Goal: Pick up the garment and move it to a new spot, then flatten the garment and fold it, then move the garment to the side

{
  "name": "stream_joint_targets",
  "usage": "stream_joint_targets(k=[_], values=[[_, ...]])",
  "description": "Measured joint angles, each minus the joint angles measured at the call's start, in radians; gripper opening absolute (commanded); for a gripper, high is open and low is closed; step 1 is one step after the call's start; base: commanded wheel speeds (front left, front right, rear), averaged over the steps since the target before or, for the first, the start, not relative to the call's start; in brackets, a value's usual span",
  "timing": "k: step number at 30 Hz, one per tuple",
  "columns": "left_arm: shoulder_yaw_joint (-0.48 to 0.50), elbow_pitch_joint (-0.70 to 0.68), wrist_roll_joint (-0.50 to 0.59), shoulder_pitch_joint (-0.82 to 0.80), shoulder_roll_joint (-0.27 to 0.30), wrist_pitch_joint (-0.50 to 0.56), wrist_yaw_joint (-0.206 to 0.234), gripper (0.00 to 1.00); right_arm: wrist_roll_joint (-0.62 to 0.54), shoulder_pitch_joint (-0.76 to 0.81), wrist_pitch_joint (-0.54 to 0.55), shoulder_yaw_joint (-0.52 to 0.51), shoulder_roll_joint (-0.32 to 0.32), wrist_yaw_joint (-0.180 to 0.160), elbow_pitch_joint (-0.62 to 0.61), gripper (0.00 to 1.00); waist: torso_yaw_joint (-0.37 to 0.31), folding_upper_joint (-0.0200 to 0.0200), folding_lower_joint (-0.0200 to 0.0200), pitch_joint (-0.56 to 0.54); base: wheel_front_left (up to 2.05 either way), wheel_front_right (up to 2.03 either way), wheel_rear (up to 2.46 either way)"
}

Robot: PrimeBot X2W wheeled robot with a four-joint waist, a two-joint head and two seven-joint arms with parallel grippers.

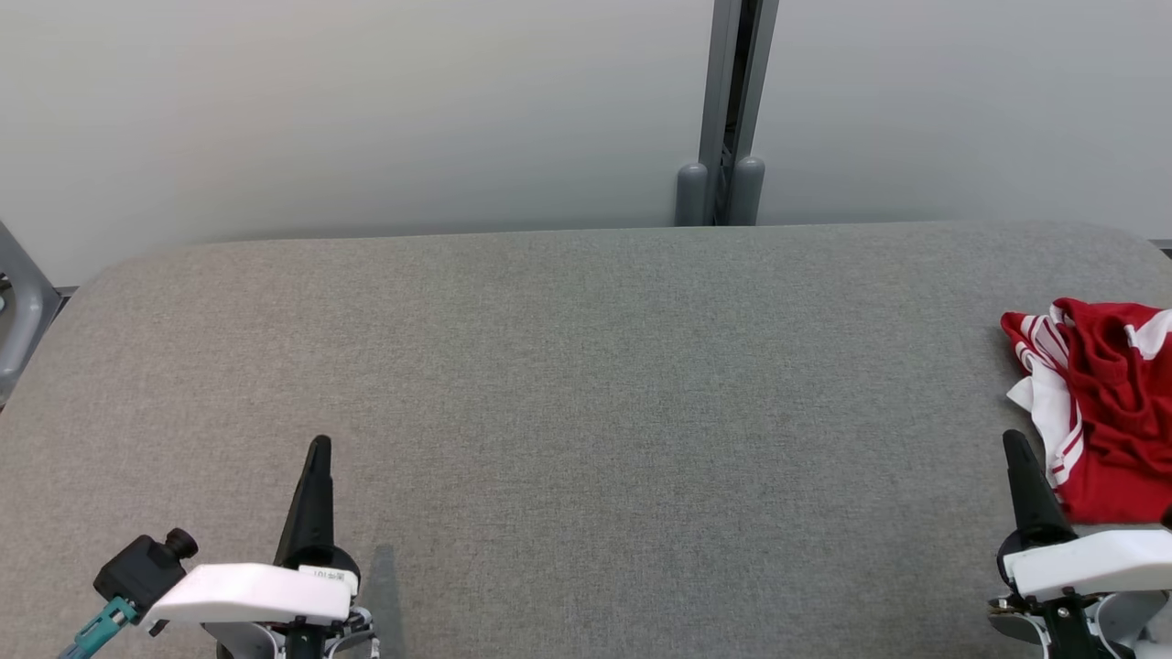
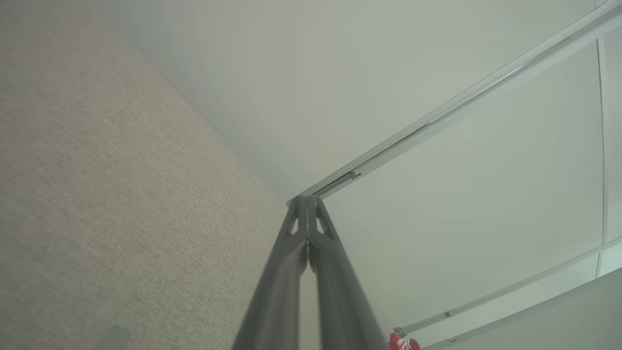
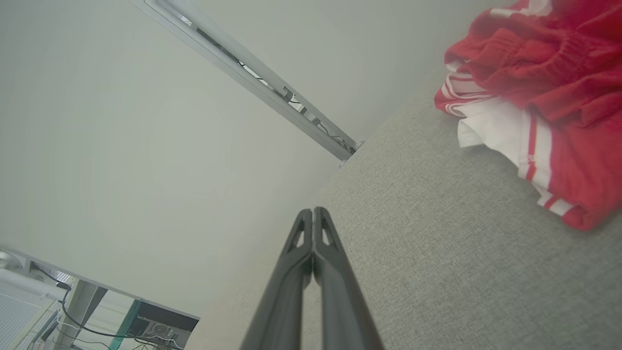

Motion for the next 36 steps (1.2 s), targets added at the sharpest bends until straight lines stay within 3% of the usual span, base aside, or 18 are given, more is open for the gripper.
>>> stream_joint_targets(k=[36], values=[[0.011, 0.035, -0.313, -0.059, 0.001, 0.062, -0.017, 0.00, 0.380, -0.009, 0.113, -0.093, -0.008, 0.000, 0.002, 0.00, -0.017, 0.0000, 0.0000, 0.000, 0.00, 0.00, 0.00]])
